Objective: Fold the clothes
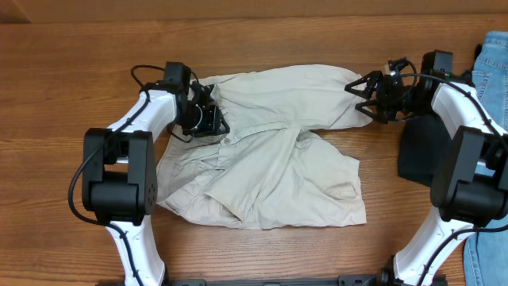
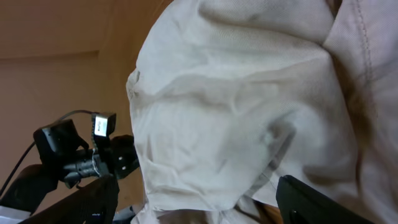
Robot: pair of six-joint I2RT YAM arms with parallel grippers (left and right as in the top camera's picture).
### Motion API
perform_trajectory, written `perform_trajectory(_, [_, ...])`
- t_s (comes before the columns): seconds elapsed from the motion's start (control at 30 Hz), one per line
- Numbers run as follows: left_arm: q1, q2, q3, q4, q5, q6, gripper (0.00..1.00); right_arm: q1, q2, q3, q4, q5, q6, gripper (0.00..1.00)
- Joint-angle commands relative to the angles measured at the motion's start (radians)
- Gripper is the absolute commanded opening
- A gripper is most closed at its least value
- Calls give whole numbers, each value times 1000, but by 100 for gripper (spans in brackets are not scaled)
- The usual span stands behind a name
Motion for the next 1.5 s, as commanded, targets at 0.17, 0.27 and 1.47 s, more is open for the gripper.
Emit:
perform_trajectory(0.17, [14,15,31,-122,-98,61,45,-3,-29,10,-9,29,-11,85])
perform_trajectory(0.27, [-6,15,31,-105,-85,61,47,-3,-29,10,-12,36,-11,85])
perform_trajectory(1.47, [243,-95,348,-308,-571,-11,20,-3,-29,10,-50,59,-11,84])
